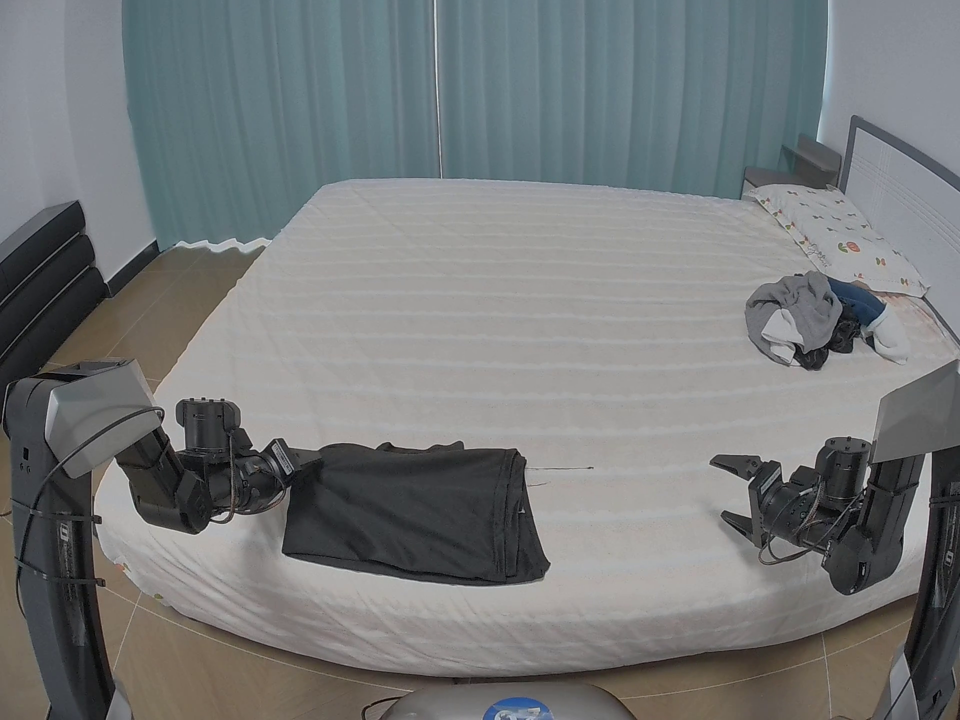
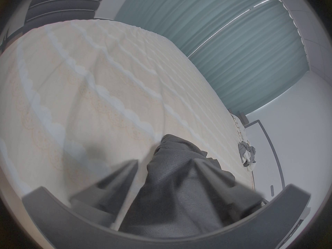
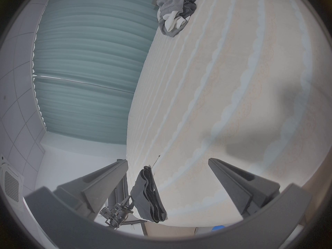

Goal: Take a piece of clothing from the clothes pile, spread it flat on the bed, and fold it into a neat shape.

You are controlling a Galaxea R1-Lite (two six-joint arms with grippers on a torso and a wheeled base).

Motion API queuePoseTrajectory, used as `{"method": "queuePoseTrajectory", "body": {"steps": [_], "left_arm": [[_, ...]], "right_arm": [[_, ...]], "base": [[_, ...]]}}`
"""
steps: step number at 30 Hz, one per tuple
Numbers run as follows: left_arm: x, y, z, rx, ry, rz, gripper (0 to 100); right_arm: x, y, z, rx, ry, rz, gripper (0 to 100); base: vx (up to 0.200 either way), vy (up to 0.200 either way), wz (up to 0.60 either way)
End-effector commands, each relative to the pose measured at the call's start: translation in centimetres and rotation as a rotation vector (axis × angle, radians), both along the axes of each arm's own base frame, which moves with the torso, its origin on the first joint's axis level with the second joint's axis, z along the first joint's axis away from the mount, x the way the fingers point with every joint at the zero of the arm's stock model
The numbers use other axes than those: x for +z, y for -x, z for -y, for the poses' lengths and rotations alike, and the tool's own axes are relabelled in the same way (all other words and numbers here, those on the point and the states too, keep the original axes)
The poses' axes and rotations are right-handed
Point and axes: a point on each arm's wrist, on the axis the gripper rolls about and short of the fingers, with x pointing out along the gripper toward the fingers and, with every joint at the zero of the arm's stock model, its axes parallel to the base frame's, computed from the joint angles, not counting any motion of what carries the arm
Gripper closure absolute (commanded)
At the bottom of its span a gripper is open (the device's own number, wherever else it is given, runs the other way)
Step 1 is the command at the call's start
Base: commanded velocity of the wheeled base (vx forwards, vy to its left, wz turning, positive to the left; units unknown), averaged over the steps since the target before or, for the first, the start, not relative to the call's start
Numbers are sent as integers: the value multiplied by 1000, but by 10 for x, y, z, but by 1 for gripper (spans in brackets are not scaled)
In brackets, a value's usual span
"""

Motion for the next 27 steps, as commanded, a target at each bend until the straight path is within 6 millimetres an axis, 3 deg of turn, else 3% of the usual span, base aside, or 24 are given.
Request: {"method": "queuePoseTrajectory", "body": {"steps": [1,5,10,20,27], "left_arm": [[0,0,0,2,5,-3,0],[1,2,-1,12,13,-11,0],[20,8,-14,57,47,9,0],[22,9,-29,98,53,12,0],[29,4,-41,164,116,23,0]], "right_arm": [[1,0,0,1,-1,11,0],[1,0,0,1,1,12,0],[1,-1,-2,3,0,10,0],[0,0,-2,2,2,9,0],[0,-3,-2,0,7,18,0]], "base": [[0,0,0],[0,0,0],[0,0,0],[0,0,0],[0,200,0]]}}
